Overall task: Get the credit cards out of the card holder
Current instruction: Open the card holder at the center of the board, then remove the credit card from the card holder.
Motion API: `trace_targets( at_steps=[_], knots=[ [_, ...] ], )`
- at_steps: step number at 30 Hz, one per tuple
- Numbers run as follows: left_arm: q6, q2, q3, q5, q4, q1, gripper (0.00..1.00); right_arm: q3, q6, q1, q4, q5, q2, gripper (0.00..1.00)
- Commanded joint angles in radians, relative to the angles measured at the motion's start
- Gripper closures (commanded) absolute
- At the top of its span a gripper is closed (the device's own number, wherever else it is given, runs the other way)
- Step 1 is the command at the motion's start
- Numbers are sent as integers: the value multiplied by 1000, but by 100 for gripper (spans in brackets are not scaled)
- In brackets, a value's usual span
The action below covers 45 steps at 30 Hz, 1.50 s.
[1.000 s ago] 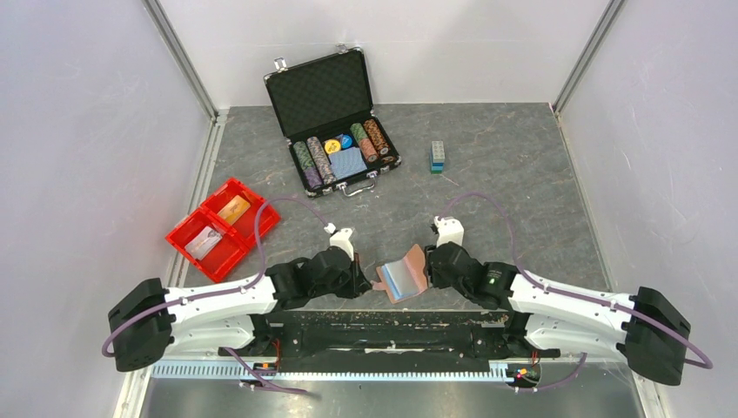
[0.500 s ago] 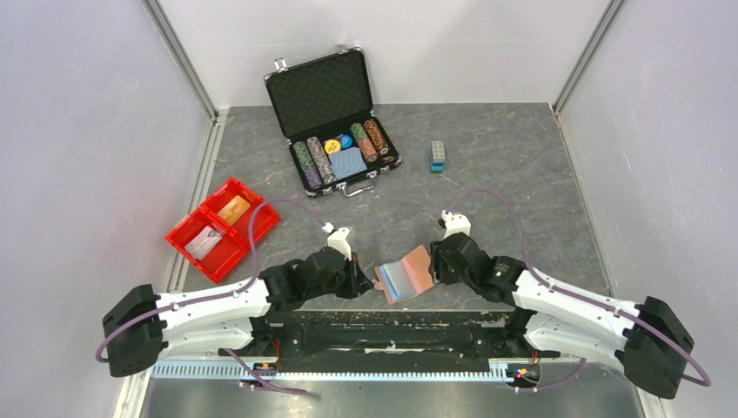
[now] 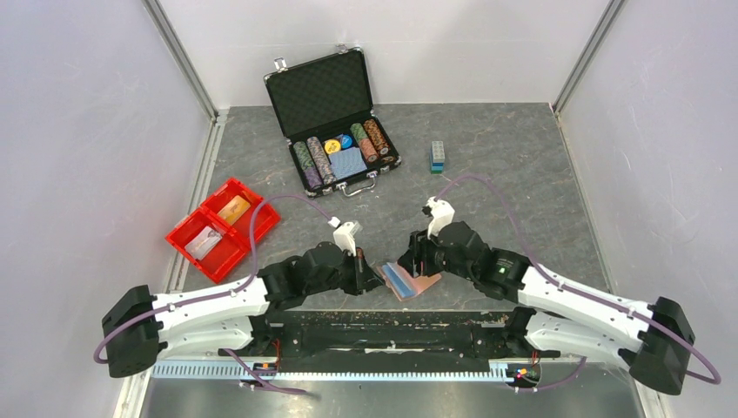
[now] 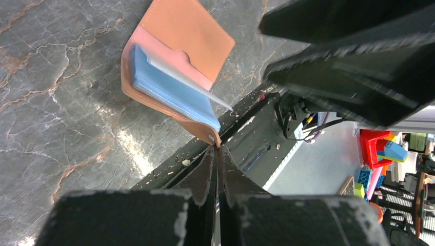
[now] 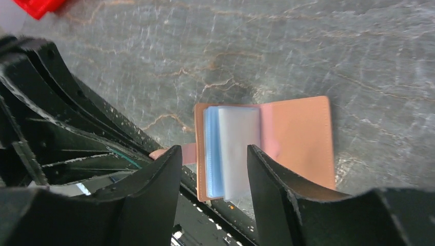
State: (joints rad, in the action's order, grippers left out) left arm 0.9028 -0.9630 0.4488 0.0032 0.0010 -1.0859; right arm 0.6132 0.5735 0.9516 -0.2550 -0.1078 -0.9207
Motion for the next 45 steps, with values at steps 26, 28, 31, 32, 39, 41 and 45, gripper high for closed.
trace_targets(
  at_steps=[26, 28, 31, 32, 39, 41, 45],
  knots=[
    [-34, 37, -3, -75, -31, 0, 98, -142, -34, 52, 224, 105, -242, 22],
    [-35, 42, -6, -78, -32, 0, 98, -141, -30, 55, 230, 105, -249, 22],
    [-34, 48, -13, -81, -33, 0, 98, -133, -28, 63, 237, 103, -259, 22],
    [-33, 50, -16, -80, -35, 0, 98, -132, -28, 67, 239, 98, -262, 21],
    [-24, 82, -40, -91, -35, 1, 98, -132, 0, 89, 247, 67, -269, 16],
    [-21, 93, -45, -94, -37, 0, 98, -130, 2, 93, 243, 46, -282, 17],
    [-24, 111, -47, -106, -58, 0, 98, -130, 3, 93, 209, -4, -299, 26]
  ],
)
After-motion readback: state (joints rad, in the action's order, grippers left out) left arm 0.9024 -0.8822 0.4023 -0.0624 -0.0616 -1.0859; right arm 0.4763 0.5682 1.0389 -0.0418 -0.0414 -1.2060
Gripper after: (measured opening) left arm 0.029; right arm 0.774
